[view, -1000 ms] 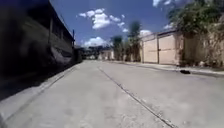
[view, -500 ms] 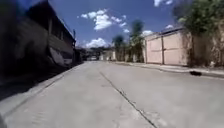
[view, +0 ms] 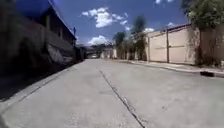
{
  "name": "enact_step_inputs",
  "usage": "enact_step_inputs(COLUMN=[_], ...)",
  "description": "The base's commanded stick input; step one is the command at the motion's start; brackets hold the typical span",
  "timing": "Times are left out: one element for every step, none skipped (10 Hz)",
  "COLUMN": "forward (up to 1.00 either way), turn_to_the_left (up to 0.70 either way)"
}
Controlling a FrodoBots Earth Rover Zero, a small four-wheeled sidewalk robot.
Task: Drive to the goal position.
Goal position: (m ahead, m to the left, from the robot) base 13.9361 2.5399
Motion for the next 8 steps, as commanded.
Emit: enact_step_inputs(forward=[1.00, 1.00, 1.00, 1.00, 1.00, 1.00, 1.00, 1.00], turn_to_the_left=[0.00, 0.00, 0.00, 0.00, 0.00, 0.00, 0.00, 0.00])
